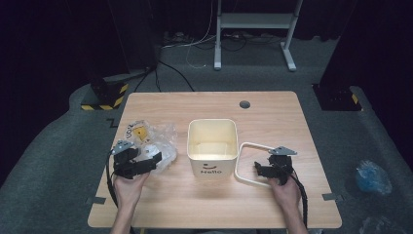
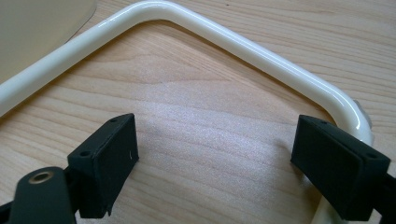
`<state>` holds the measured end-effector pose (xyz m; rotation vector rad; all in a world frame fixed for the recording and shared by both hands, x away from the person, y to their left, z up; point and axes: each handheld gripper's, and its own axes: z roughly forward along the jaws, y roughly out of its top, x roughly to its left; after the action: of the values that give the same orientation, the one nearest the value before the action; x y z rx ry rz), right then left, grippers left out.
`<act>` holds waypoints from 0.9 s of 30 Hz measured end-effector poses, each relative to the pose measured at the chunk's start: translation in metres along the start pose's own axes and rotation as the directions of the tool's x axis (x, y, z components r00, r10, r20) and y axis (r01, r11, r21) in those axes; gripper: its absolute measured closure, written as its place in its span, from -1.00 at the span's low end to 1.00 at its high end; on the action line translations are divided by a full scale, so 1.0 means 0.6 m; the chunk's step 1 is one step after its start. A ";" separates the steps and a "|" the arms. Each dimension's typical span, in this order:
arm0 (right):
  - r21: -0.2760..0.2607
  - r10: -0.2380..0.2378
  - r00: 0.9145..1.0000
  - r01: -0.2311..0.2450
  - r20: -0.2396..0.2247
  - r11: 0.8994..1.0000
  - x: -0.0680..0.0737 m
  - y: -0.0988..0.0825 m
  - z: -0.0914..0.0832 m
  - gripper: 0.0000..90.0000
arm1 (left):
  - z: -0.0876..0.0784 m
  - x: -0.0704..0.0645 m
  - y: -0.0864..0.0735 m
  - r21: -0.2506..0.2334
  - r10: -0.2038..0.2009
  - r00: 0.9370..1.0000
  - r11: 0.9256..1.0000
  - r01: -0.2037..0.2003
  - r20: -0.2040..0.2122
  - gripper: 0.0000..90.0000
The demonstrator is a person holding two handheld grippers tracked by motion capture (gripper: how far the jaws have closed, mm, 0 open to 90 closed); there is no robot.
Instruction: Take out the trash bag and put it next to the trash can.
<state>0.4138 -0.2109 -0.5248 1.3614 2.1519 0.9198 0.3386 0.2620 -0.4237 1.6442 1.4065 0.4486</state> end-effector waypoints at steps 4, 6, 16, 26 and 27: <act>0.000 0.001 1.000 -0.001 0.000 1.000 0.000 0.000 0.000 -0.68 | 0.002 -0.004 -0.010 0.004 0.011 1.000 1.000 -0.012 0.014 -0.82; 0.001 0.001 1.000 -0.001 0.000 1.000 0.000 0.000 0.000 -0.68 | 0.004 -0.009 -0.018 0.007 0.016 1.000 1.000 -0.017 0.024 -0.84; 0.001 0.001 1.000 -0.001 0.000 1.000 0.000 0.000 0.000 -0.68 | 0.017 -0.018 -0.038 0.012 0.034 0.999 0.999 -0.035 0.042 -0.88; 0.001 0.001 1.000 -0.001 0.000 1.000 0.000 0.000 0.000 -0.68 | 0.041 -0.028 -0.066 0.039 0.055 0.998 0.998 -0.056 0.034 -0.92; 0.000 0.001 1.000 -0.001 0.000 1.000 0.000 0.000 0.000 -0.68 | 0.044 -0.028 -0.069 0.037 0.050 0.998 0.998 -0.051 0.033 -0.92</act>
<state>0.4138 -0.2109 -0.5248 1.3628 2.1516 0.9197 0.3292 0.2339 -0.4664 1.7135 1.3600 0.4254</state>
